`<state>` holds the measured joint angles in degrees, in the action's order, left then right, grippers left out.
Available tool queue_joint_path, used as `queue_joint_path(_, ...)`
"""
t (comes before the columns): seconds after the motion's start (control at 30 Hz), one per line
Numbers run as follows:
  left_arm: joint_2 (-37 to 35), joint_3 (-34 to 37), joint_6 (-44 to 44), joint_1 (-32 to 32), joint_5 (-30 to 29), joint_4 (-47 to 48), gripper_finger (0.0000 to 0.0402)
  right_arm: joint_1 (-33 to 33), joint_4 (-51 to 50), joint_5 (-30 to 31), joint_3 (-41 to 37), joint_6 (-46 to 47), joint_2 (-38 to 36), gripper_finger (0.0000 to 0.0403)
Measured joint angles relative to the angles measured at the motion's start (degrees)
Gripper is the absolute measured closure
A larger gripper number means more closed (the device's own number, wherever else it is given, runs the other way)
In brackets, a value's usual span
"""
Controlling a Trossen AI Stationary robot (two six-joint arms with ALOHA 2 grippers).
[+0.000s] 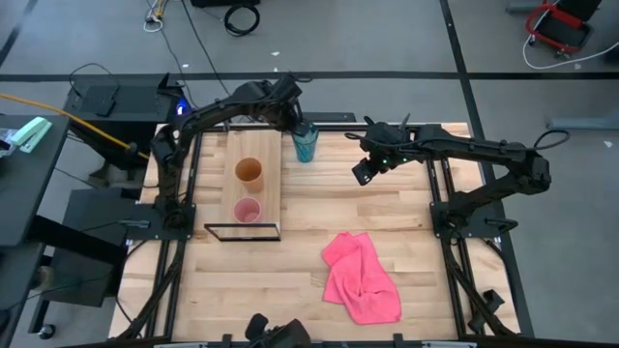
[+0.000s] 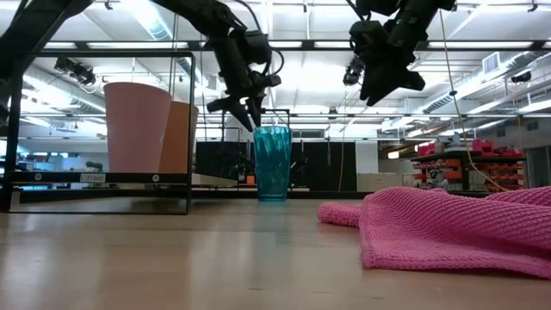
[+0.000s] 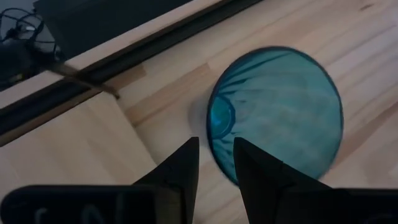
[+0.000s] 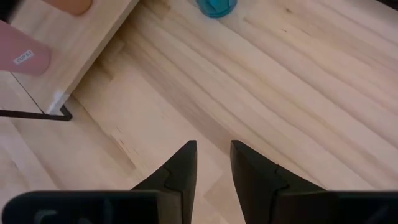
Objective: Stack small to large cups/mugs on shelf
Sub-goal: Put the blue cup on the shelf
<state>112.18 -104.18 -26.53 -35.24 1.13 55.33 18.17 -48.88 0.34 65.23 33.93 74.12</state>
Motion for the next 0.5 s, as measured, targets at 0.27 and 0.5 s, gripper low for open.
queue_joint_path(0.27,2.30,0.04,-0.30,0.04,0.69,-0.86,0.0294,-0.46,0.50,0.00,0.00,-0.02,-0.04,0.0298)
queue_joint_path(0.5,3.21,0.15,-1.08,0.04,1.35,-1.64,0.0294,-0.85,1.05,0.00,-0.02,-0.40,-0.04,0.0298)
